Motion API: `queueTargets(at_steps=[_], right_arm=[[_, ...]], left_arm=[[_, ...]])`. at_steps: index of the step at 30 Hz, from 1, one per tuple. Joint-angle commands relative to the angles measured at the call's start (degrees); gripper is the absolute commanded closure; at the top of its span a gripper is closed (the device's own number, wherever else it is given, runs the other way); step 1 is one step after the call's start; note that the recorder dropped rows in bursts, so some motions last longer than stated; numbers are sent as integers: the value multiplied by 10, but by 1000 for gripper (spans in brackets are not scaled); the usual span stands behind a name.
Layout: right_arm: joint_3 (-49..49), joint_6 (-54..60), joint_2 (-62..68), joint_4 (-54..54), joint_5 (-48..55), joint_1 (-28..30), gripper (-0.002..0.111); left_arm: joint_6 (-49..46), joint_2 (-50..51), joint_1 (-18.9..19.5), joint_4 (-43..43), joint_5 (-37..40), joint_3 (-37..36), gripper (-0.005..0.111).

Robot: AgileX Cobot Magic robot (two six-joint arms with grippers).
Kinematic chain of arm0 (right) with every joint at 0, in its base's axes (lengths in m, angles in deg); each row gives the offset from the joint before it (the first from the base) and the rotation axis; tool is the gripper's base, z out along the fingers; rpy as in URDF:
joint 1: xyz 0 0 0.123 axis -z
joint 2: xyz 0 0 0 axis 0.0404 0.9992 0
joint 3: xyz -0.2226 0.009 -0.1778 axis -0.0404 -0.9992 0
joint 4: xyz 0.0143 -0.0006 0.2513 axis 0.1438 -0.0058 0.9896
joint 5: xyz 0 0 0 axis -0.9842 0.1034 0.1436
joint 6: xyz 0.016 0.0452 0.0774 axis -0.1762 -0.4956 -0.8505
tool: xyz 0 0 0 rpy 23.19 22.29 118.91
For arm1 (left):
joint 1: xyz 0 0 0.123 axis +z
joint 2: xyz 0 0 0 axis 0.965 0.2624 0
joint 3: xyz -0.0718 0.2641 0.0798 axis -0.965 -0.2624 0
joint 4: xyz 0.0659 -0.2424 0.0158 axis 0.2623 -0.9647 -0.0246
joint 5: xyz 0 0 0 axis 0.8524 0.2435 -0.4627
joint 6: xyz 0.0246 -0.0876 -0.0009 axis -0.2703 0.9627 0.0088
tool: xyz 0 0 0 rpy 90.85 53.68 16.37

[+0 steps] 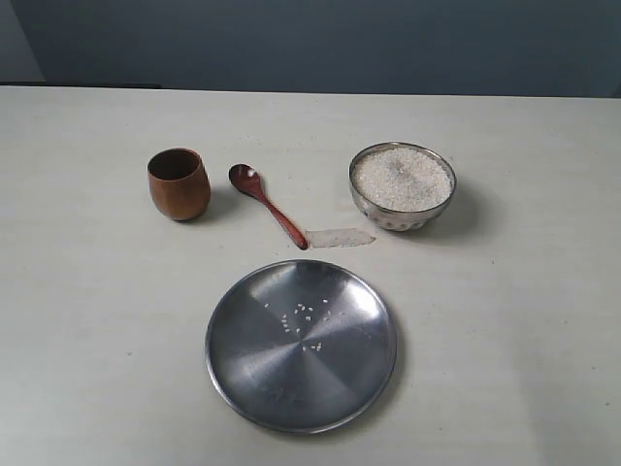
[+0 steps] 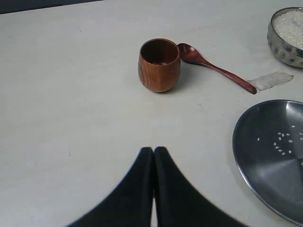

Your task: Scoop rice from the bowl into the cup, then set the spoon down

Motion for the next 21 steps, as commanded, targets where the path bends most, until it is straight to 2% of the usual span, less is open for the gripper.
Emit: queueTargets(at_steps=[1,13,21], right_arm=[[4,0,-2,64,-37,-3,108],[18,0,-2,58,-36,-3,109],[124,29,-2,-71,39,-3,109]], left_arm=[[-1,1,-4,0,0,4,106],[-1,1,-4,1,0,4,106],[-1,1,-4,1,0,4,106]])
